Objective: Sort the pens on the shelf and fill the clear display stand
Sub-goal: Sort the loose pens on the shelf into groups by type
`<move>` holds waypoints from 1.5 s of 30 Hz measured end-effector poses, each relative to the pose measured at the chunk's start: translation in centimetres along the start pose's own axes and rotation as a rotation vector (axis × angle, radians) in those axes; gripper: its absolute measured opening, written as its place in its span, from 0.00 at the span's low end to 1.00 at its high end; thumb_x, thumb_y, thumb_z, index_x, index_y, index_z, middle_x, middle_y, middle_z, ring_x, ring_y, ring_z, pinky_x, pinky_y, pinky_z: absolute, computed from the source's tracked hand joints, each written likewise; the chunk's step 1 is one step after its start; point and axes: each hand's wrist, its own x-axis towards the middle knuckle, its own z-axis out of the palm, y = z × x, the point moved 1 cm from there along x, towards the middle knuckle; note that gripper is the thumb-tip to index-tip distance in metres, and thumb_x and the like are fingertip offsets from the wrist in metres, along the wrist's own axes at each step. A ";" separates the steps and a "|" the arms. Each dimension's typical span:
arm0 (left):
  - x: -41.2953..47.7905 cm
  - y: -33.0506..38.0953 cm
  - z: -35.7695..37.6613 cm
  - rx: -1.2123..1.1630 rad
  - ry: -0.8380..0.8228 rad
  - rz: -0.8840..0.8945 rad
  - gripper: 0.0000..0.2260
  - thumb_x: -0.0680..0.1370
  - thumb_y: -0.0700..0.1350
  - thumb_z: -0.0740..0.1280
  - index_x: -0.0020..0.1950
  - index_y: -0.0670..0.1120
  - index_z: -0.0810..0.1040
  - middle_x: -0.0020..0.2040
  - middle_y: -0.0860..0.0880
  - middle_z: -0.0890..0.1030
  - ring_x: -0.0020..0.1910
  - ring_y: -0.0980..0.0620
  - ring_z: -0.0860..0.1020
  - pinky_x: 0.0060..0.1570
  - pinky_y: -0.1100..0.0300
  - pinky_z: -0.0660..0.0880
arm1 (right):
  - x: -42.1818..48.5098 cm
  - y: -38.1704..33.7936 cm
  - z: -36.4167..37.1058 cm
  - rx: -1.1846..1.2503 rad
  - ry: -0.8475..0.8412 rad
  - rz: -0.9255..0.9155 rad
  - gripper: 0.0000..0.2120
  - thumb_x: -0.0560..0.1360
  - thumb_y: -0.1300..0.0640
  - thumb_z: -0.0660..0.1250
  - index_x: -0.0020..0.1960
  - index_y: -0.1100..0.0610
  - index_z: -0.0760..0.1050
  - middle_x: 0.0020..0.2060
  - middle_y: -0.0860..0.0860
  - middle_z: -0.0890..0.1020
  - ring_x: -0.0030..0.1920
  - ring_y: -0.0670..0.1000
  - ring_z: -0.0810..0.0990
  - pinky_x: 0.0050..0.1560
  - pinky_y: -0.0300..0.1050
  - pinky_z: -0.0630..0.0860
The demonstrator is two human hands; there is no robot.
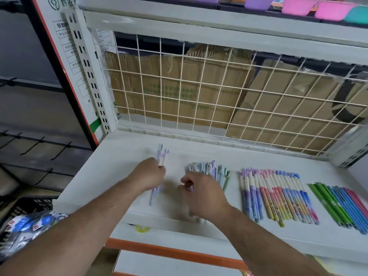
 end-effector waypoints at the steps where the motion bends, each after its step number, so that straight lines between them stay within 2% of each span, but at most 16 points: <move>1: -0.7 1.0 0.4 -0.206 -0.070 -0.007 0.12 0.80 0.43 0.60 0.38 0.42 0.72 0.35 0.42 0.75 0.33 0.44 0.73 0.31 0.60 0.63 | -0.3 0.2 -0.3 0.086 -0.002 0.006 0.08 0.78 0.48 0.67 0.54 0.50 0.80 0.45 0.43 0.82 0.44 0.47 0.82 0.48 0.41 0.78; 3: -1.9 2.8 1.7 -0.490 -0.172 -0.008 0.15 0.81 0.42 0.60 0.35 0.42 0.72 0.31 0.41 0.71 0.30 0.47 0.69 0.29 0.62 0.59 | -0.7 0.7 -1.1 0.200 0.007 0.020 0.09 0.78 0.47 0.69 0.45 0.51 0.80 0.36 0.44 0.80 0.37 0.44 0.78 0.41 0.37 0.75; 5: -3.1 4.5 3.2 -0.606 -0.201 0.008 0.14 0.83 0.43 0.60 0.37 0.44 0.69 0.31 0.44 0.68 0.27 0.51 0.63 0.27 0.63 0.55 | -1.1 1.5 -2.2 0.285 0.010 0.068 0.13 0.78 0.46 0.68 0.40 0.54 0.78 0.32 0.46 0.78 0.32 0.44 0.75 0.35 0.37 0.71; 8: -4.3 6.4 5.5 -0.651 -0.206 0.057 0.12 0.83 0.44 0.61 0.39 0.45 0.66 0.31 0.47 0.67 0.26 0.52 0.63 0.26 0.61 0.57 | -2.2 3.1 -3.9 0.484 0.000 0.165 0.14 0.78 0.48 0.69 0.42 0.58 0.78 0.33 0.52 0.82 0.30 0.48 0.77 0.30 0.41 0.71; 13: -5.3 8.7 9.6 -0.640 -0.236 0.107 0.09 0.82 0.47 0.62 0.43 0.45 0.72 0.34 0.47 0.74 0.28 0.52 0.70 0.25 0.61 0.65 | -4.6 6.2 -6.3 0.595 -0.012 0.241 0.11 0.80 0.57 0.69 0.48 0.66 0.77 0.32 0.56 0.81 0.22 0.45 0.74 0.22 0.34 0.65; 18: -5.8 10.9 12.5 -0.667 -0.232 0.084 0.08 0.80 0.45 0.63 0.43 0.43 0.71 0.36 0.42 0.75 0.26 0.50 0.70 0.25 0.62 0.63 | -6.2 9.3 -7.7 0.575 0.005 0.317 0.09 0.78 0.58 0.69 0.46 0.65 0.77 0.27 0.53 0.79 0.23 0.47 0.73 0.24 0.38 0.67; 24: -6.8 13.0 14.9 -0.704 -0.299 0.098 0.10 0.83 0.44 0.60 0.42 0.43 0.71 0.37 0.45 0.74 0.27 0.50 0.72 0.26 0.59 0.67 | -7.5 12.4 -8.9 0.543 0.017 0.347 0.08 0.76 0.61 0.71 0.40 0.59 0.75 0.27 0.52 0.77 0.23 0.46 0.72 0.23 0.38 0.66; 28: -7.2 13.9 15.8 -0.689 -0.330 0.085 0.09 0.83 0.41 0.60 0.52 0.36 0.75 0.40 0.44 0.75 0.31 0.46 0.75 0.25 0.59 0.69 | -7.1 14.7 -9.3 0.418 0.119 0.403 0.09 0.74 0.60 0.70 0.38 0.57 0.73 0.30 0.52 0.75 0.30 0.50 0.73 0.30 0.41 0.67; 31: -7.5 14.4 16.1 -0.644 -0.294 0.077 0.09 0.82 0.40 0.60 0.54 0.35 0.75 0.39 0.44 0.75 0.31 0.48 0.75 0.26 0.59 0.67 | -6.9 15.6 -9.6 0.300 0.180 0.418 0.13 0.75 0.59 0.70 0.34 0.55 0.70 0.28 0.49 0.74 0.29 0.49 0.71 0.31 0.40 0.66; 35: -7.5 14.6 16.2 -0.622 -0.257 0.050 0.08 0.81 0.40 0.59 0.50 0.38 0.75 0.37 0.45 0.76 0.32 0.49 0.73 0.26 0.60 0.66 | -6.5 15.8 -9.7 0.269 0.200 0.418 0.13 0.76 0.58 0.71 0.35 0.54 0.70 0.28 0.48 0.74 0.29 0.46 0.71 0.29 0.38 0.64; 39: -7.1 14.4 16.0 -0.598 -0.205 0.025 0.08 0.80 0.39 0.58 0.44 0.41 0.74 0.37 0.45 0.76 0.32 0.49 0.74 0.27 0.60 0.66 | -6.5 15.6 -9.6 0.250 0.229 0.386 0.08 0.77 0.58 0.70 0.41 0.54 0.73 0.32 0.47 0.76 0.32 0.46 0.73 0.31 0.38 0.66; 42: -6.7 14.3 15.7 -0.611 -0.166 -0.007 0.08 0.80 0.39 0.57 0.44 0.42 0.74 0.39 0.43 0.78 0.34 0.48 0.75 0.29 0.59 0.68 | -6.7 15.4 -9.5 0.224 0.258 0.346 0.08 0.76 0.58 0.69 0.41 0.54 0.73 0.32 0.47 0.76 0.32 0.46 0.73 0.32 0.39 0.69; 45: -6.6 14.4 15.5 -0.613 -0.169 -0.006 0.08 0.80 0.40 0.57 0.45 0.42 0.74 0.40 0.44 0.78 0.35 0.48 0.76 0.30 0.58 0.69 | -6.6 15.4 -9.5 0.211 0.264 0.366 0.07 0.77 0.58 0.69 0.41 0.54 0.73 0.32 0.46 0.75 0.32 0.44 0.72 0.31 0.37 0.66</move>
